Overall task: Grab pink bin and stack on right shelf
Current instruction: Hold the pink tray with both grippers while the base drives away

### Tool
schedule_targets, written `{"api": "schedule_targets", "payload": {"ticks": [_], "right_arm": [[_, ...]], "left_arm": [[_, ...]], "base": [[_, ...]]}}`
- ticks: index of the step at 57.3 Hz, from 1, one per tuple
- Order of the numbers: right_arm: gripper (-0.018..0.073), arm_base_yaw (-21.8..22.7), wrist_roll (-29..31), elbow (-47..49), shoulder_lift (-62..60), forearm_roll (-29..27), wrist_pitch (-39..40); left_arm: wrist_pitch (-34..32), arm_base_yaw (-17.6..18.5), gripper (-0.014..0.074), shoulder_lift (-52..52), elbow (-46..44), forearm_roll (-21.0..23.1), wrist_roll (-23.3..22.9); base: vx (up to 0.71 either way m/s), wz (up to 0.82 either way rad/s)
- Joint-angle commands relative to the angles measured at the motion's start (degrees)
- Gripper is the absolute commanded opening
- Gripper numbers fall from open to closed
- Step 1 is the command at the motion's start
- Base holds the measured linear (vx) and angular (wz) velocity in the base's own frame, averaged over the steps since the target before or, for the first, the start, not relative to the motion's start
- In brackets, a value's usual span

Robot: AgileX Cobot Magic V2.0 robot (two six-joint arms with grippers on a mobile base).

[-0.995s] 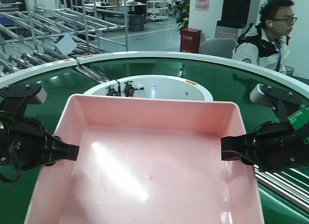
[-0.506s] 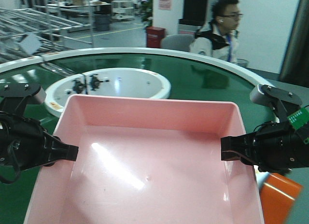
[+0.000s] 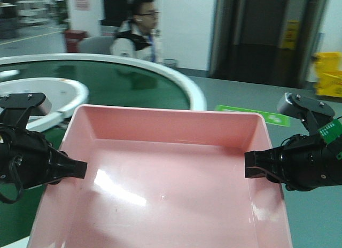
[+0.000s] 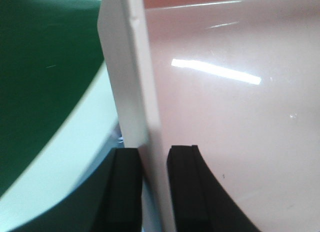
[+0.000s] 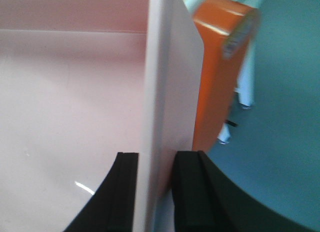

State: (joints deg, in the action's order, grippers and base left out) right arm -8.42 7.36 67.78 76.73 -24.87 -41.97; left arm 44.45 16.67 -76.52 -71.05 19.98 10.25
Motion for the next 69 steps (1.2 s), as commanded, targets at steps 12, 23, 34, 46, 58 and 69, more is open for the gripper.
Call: {"api": "schedule_targets", "payload": {"ticks": [12,23,34,46,58,69], "right_arm": [[-0.0008,0.5,0.6,1.9,-1.8,-0.7,4.9],[-0.0008,0.5,0.6,1.9,-1.8,-0.7,4.9],[-0.0008,0.5,0.6,1.9,-1.8,-0.7,4.9],[-0.0008,0.5,0.6,1.9,-1.8,-0.7,4.9],[-0.0008,0.5,0.6,1.9,-1.8,-0.7,4.8],[-0.0008,0.5,0.6,1.9,-1.8,-0.7,4.7]], "left_arm": [[-2.8,0.0,-0.0001,2.2,-1.8,0.9,1.2],[-2.8,0.0,-0.0001,2.2,-1.8,0.9,1.2],[-2.8,0.0,-0.0001,2.2,-1.8,0.9,1.2],[-2.8,0.0,-0.0001,2.2,-1.8,0.9,1.2],[-2.8,0.0,-0.0001,2.2,-1.8,0.9,1.2],[-2.8,0.0,-0.0001,2.2,-1.8,0.9,1.2]], "base": [[-0.09,-0.79],[0.0,-0.62],[0.09,-0.42],[0.16,-0.43],[0.21,-0.49],[0.26,-0.44]]}}
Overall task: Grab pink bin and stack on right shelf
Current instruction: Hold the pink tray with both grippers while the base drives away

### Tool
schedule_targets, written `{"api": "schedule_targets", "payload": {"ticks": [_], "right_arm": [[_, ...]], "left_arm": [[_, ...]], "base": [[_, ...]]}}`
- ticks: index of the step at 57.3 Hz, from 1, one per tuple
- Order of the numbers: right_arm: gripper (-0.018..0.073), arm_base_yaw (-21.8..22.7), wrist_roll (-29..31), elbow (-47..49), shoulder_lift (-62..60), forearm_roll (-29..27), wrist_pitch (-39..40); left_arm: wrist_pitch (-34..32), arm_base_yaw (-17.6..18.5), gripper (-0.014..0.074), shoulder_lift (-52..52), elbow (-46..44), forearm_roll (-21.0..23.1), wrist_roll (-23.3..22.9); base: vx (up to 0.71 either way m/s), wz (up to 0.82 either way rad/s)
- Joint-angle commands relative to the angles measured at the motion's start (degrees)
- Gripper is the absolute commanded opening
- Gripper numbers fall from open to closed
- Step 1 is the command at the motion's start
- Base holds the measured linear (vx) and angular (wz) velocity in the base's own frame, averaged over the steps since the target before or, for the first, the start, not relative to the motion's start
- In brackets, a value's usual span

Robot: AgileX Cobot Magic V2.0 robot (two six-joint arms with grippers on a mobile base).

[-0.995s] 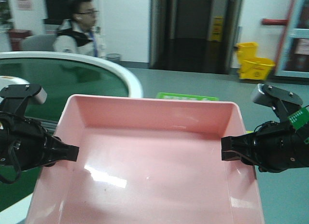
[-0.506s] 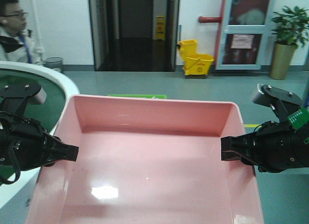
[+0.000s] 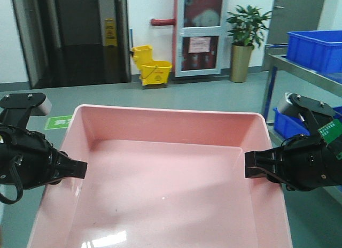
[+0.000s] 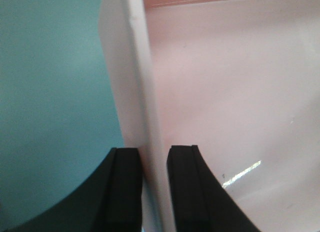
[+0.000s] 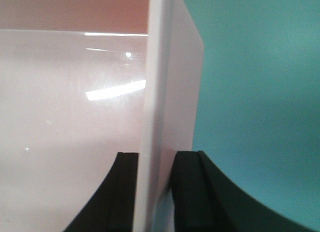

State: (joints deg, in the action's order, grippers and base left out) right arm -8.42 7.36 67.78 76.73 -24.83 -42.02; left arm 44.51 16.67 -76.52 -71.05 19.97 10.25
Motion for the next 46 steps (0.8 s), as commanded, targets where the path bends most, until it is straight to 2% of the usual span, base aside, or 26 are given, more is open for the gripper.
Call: {"api": "schedule_targets", "payload": {"ticks": [1,17,46], "right_arm": [[-0.0008,0.5,0.6,1.9,-1.8,-0.8,4.8],[-0.0008,0.5,0.6,1.9,-1.8,-0.8,4.7],[-0.0008,0.5,0.6,1.9,-1.8,-0.8,4.7]], "left_arm": [[-2.9,0.0,-0.0001,2.2,-1.8,0.9,1.2],[-2.9,0.0,-0.0001,2.2,-1.8,0.9,1.2],[-2.9,0.0,-0.0001,2.2,-1.8,0.9,1.2]], "base": [[0.28,-0.37],[0.33,-0.23],[0.41,-0.06]]}}
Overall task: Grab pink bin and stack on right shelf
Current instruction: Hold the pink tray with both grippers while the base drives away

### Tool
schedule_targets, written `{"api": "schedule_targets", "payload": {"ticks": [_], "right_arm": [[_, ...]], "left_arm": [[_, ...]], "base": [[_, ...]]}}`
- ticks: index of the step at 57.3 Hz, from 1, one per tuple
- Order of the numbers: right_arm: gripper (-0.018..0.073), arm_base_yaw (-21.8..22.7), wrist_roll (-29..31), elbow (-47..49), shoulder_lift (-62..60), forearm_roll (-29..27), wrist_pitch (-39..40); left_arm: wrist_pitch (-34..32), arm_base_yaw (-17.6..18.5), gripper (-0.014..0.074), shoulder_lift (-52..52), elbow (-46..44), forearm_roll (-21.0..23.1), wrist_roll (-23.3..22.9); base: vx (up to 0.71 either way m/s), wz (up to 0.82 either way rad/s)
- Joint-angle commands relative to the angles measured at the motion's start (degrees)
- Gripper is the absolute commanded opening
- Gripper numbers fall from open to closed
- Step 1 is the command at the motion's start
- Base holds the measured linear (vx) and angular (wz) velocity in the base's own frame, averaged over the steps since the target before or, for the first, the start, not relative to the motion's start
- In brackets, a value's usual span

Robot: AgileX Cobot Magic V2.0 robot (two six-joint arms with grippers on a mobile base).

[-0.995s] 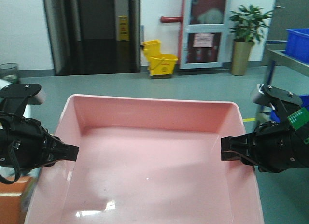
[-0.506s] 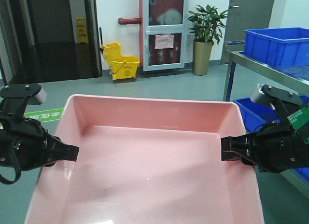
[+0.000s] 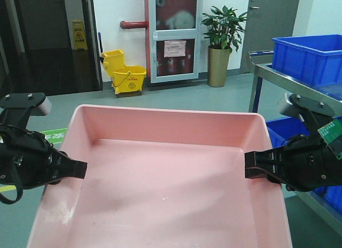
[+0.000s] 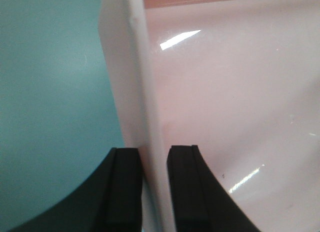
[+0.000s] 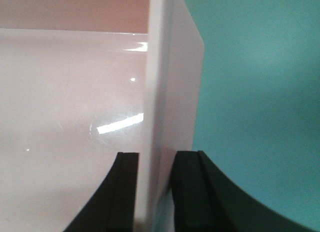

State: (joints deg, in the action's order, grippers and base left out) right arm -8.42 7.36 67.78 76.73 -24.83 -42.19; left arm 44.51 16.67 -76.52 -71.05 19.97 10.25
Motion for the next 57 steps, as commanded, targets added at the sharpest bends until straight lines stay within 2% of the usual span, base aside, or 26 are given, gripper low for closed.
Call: {"api": "schedule_targets", "payload": {"ticks": [1,29,57], "right_arm": [[-0.0008,0.5,0.6,1.9,-1.8,-0.8,4.9],[-0.0008,0.5,0.6,1.9,-1.8,-0.8,5.2],[-0.0008,0.5,0.6,1.9,-1.8,-0.8,5.2]], "left_arm": [[-2.9,0.0,-0.0001,2.2,-1.8,0.9,1.2],[-2.9,0.0,-0.0001,2.2,-1.8,0.9,1.2],[-2.9,0.0,-0.0001,2.2,-1.8,0.9,1.2]], "base": [[0.46,0.01],[0.46,-0.08],[0.41,-0.61]]}}
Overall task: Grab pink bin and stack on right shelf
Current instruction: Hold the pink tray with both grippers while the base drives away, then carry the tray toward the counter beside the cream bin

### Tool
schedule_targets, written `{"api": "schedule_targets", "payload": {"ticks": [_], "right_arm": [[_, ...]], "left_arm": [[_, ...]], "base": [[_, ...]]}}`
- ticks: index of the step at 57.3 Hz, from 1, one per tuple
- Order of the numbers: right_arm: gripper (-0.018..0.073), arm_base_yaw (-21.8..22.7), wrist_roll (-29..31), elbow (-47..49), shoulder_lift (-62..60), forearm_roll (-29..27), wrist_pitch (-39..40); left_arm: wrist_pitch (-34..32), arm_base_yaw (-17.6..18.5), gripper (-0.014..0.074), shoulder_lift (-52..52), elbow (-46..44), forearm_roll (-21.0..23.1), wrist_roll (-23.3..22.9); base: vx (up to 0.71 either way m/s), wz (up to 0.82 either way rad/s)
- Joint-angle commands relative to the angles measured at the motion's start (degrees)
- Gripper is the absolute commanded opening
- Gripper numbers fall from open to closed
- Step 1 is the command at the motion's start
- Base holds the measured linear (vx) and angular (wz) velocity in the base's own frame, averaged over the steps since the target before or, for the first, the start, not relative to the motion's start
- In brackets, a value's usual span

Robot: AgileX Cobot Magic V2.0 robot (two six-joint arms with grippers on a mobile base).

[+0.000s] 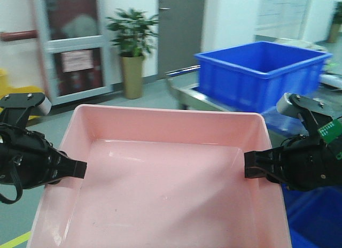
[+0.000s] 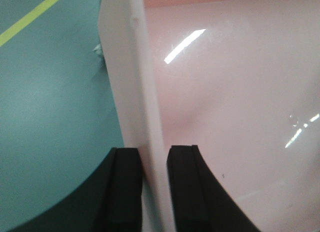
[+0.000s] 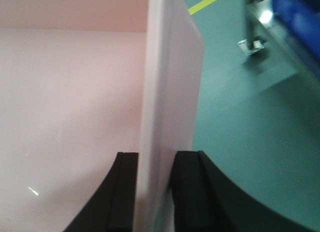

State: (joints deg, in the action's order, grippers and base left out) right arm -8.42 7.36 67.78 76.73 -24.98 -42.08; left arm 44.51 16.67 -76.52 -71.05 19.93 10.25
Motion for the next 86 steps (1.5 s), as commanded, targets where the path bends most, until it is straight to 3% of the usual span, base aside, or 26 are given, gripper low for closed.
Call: {"api": "schedule_targets", "payload": {"ticks": [1,50,86], "right_arm": [[-0.0008,0.5,0.6,1.9,-1.8,-0.6,5.1],[-0.0008,0.5,0.6,1.9,-1.8,-0.7,5.0],[-0.0008,0.5,0.6,1.9,-1.8,-0.7,4.9]], "left_arm": [[-2.9,0.0,-0.0001,2.2,-1.8,0.9,1.2],[-2.9,0.0,-0.0001,2.2,-1.8,0.9,1.2],[-2.9,0.0,-0.0001,2.2,-1.8,0.9,1.2]], "base": [[0.39,-0.82],[0.34,-0.79],[0.25,-0.5]]}}
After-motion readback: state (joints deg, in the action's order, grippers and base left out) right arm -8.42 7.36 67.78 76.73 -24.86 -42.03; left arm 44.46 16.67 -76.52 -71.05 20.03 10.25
